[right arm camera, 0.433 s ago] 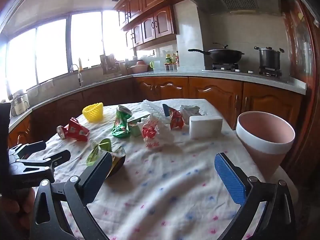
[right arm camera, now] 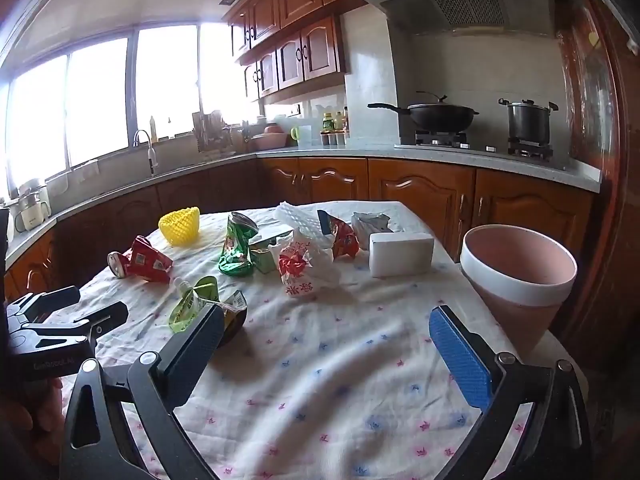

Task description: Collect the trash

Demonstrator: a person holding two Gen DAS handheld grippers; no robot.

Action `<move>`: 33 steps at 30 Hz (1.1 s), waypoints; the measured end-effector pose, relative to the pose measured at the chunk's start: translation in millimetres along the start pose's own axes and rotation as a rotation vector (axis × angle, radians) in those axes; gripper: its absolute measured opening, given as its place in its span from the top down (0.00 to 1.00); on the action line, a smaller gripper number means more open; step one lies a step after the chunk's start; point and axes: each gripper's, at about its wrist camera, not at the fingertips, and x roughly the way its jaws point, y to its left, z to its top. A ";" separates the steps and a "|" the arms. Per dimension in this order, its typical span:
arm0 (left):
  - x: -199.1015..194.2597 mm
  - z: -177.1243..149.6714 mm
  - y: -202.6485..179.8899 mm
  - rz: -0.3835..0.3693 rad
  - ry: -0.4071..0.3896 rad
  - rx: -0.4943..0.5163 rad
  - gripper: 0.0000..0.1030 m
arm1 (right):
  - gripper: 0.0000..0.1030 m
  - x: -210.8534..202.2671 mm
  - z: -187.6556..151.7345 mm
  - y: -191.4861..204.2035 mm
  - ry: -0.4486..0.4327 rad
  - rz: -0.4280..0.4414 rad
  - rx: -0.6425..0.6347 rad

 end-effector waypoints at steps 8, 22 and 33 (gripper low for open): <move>-5.0 -2.2 1.4 0.009 -0.008 -0.011 0.00 | 0.00 -2.6 0.7 2.1 -0.010 -0.014 0.002; -11.4 -0.7 1.9 0.020 -0.046 -0.004 0.00 | 0.00 -2.2 1.4 1.7 -0.018 -0.008 0.006; -12.7 1.2 2.4 0.024 -0.048 -0.009 0.00 | 0.00 -6.2 3.8 4.6 -0.030 0.006 0.002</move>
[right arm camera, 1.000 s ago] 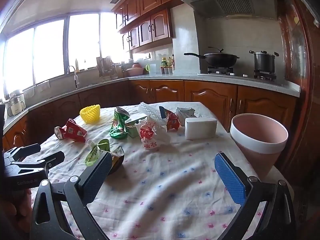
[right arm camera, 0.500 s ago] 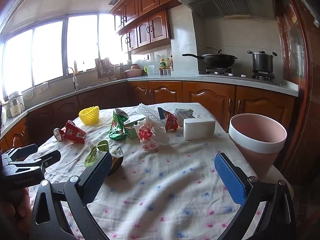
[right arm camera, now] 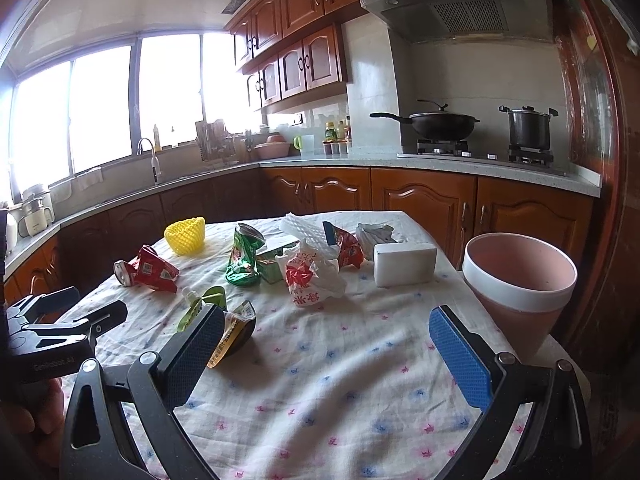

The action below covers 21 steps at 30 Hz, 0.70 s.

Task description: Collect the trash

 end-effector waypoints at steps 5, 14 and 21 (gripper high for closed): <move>0.4 0.5 1.2 -0.003 0.000 -0.001 0.00 | 0.00 -0.6 0.4 0.6 0.000 0.009 0.002; 1.7 1.8 2.5 0.002 0.003 -0.003 0.00 | 0.00 0.0 1.0 1.7 0.002 0.013 0.003; 3.3 0.7 3.3 0.005 0.005 -0.003 0.00 | 0.00 1.5 0.8 1.9 0.005 0.016 0.005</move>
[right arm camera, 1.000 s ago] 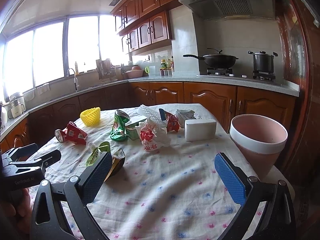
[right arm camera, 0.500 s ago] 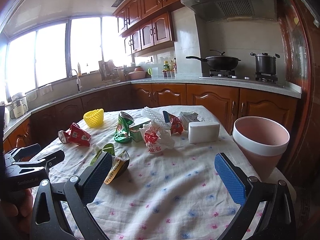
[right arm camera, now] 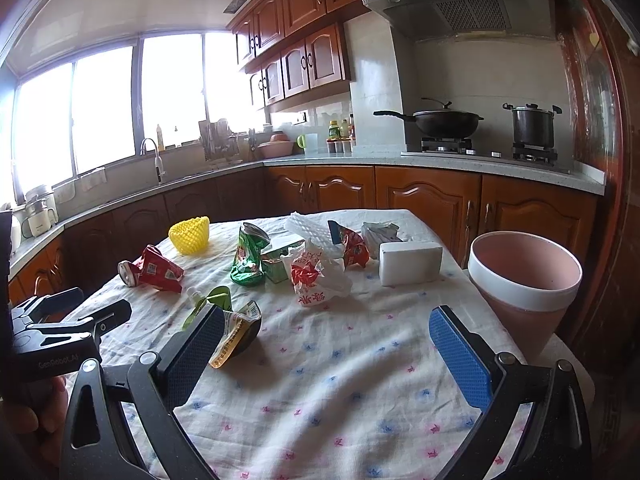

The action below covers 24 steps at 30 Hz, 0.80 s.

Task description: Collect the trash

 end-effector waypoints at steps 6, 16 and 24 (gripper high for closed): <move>4.7 0.9 0.3 -0.004 0.017 0.000 0.00 | 0.00 1.2 -0.4 0.2 0.004 0.005 0.004; 26.1 10.1 32.8 0.041 0.055 -0.054 0.00 | 0.00 15.8 4.7 3.0 0.039 0.060 0.021; 54.6 35.6 74.5 0.087 0.086 -0.104 0.00 | 0.00 43.2 21.6 1.1 0.109 0.137 0.057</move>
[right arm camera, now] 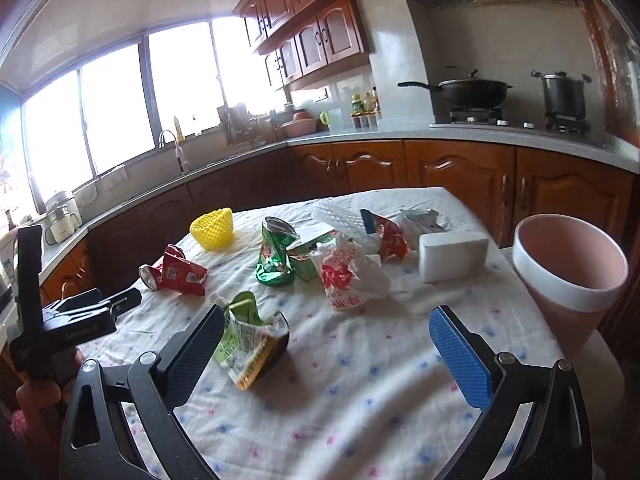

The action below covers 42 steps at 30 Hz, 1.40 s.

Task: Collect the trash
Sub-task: 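Grasp the white red-printed plastic bag with the right tool while the left tool grasps the red chip bag, then carry both bags over the pink bucket and open both tools to drop them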

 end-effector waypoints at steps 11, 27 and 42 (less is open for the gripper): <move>67.3 36.4 12.1 0.011 0.116 0.015 0.09 | 0.09 57.9 36.8 -6.1 0.114 -0.004 0.002; 107.7 32.8 6.4 -0.103 0.254 0.019 0.81 | 0.59 142.3 35.3 -31.6 0.298 -0.011 0.064; 53.8 47.7 -21.4 -0.295 0.178 0.000 0.97 | 0.76 95.3 44.3 -32.3 0.190 0.017 0.058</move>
